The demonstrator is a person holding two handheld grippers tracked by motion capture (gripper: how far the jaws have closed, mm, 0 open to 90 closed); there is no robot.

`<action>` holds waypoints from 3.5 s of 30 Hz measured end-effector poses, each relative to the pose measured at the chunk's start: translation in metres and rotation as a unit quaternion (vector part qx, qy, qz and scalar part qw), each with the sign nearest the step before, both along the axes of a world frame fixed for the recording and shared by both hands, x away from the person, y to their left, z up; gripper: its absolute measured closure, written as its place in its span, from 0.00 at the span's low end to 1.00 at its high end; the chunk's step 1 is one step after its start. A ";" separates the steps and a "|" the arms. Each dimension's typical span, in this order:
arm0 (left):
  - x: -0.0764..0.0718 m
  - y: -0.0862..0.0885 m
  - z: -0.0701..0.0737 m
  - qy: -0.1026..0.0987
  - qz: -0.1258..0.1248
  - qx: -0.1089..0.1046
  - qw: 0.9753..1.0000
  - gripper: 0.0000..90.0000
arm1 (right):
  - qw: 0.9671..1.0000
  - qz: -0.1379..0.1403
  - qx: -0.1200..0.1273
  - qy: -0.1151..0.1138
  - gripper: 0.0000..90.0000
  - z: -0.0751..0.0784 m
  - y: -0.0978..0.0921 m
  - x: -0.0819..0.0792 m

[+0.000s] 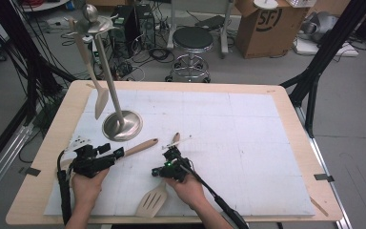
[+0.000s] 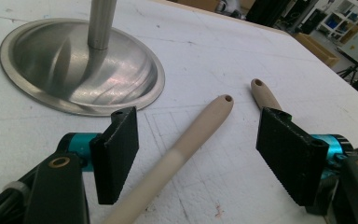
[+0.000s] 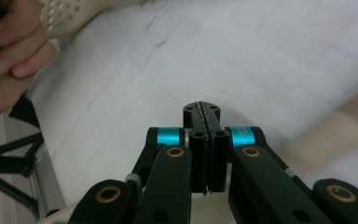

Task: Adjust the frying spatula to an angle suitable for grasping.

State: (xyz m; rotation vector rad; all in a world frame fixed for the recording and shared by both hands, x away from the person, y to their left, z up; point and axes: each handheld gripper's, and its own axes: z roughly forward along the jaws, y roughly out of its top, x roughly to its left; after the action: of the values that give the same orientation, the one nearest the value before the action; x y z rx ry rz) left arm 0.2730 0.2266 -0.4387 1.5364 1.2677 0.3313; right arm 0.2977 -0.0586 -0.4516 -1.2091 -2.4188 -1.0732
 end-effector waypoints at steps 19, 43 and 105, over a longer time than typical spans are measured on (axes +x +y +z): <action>-0.001 0.001 0.001 -0.001 0.003 0.000 1.000 0.34 | 0.997 0.042 -0.057 -0.012 1.00 0.008 -0.003 -0.026; -0.002 0.002 0.001 -0.001 0.003 0.002 1.000 0.34 | 0.995 0.005 -0.104 0.002 1.00 0.012 -0.084 -0.012; 0.003 -0.004 -0.001 0.001 -0.001 0.000 1.000 0.34 | 0.995 -0.087 -0.037 0.043 0.73 0.019 -0.148 0.036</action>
State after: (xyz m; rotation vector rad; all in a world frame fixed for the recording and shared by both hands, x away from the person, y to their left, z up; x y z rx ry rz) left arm 0.2761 0.2223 -0.4394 1.5374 1.2687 0.3280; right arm 0.3342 -0.2061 -0.4329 -1.4825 -2.3419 -0.9609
